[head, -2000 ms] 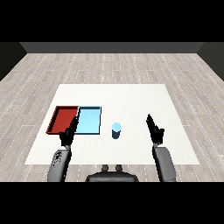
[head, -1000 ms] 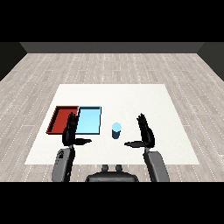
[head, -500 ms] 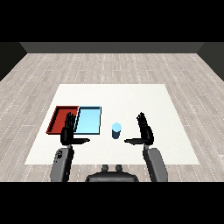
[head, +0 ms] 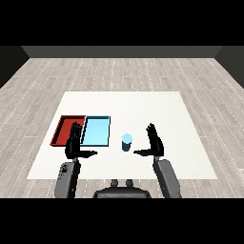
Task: Pick the blue can and put it in the blue box
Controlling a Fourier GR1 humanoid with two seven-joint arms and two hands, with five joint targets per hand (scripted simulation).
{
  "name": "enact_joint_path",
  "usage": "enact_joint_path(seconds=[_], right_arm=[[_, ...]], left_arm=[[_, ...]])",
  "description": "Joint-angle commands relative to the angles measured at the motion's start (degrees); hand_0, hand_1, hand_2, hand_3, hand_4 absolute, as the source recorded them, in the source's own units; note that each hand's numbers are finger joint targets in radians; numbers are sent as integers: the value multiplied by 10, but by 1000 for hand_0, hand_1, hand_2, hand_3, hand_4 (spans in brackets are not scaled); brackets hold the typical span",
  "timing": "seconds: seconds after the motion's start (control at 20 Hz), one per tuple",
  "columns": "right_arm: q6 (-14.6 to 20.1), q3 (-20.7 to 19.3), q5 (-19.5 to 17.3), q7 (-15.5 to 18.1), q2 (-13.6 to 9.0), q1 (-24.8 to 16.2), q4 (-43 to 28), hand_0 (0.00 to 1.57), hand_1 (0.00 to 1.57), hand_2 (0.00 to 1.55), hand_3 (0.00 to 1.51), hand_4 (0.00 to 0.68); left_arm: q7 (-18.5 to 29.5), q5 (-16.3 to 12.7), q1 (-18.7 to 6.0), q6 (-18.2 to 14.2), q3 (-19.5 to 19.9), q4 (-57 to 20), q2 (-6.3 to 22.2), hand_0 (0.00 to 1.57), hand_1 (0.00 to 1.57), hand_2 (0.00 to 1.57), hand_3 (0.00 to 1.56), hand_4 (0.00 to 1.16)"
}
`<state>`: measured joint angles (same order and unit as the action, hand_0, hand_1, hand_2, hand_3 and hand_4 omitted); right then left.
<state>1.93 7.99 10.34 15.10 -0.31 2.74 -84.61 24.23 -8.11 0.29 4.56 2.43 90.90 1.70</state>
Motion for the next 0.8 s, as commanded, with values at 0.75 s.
enact_joint_path(seconds=[0.75], right_arm=[[60,82,58,62,3,9,109,0,0,0,0,0]], left_arm=[[-11,-26,-40,5,33,-16,22,0,0,0,0,0]])
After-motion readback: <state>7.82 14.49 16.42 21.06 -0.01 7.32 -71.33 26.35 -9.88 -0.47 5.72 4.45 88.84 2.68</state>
